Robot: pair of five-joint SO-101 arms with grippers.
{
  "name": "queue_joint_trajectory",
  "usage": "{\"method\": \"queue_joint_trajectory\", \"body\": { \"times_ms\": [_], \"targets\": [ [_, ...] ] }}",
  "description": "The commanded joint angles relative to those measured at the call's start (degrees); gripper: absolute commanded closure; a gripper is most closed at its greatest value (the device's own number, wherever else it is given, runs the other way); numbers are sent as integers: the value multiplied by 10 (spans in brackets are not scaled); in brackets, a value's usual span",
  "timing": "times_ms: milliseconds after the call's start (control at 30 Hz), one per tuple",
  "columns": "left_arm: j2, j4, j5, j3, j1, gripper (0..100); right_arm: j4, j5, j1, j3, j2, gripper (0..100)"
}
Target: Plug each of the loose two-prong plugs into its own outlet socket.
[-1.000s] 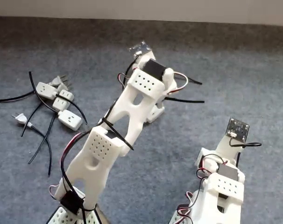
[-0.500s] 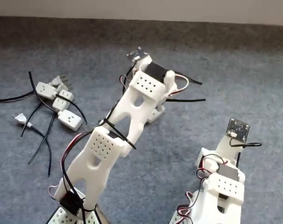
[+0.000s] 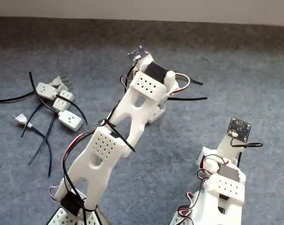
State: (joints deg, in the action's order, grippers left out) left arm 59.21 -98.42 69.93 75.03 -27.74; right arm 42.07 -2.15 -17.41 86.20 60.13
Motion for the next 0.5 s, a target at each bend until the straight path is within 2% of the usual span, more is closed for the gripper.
{"method": "queue_joint_trajectory", "body": {
  "times_ms": [0,467],
  "targets": [
    [-6,0,4,20,12,993,-11,-3,6,-1,7,991],
    [-5,-21,27,-29,22,993,-11,-3,6,-1,7,991]
  ]
}}
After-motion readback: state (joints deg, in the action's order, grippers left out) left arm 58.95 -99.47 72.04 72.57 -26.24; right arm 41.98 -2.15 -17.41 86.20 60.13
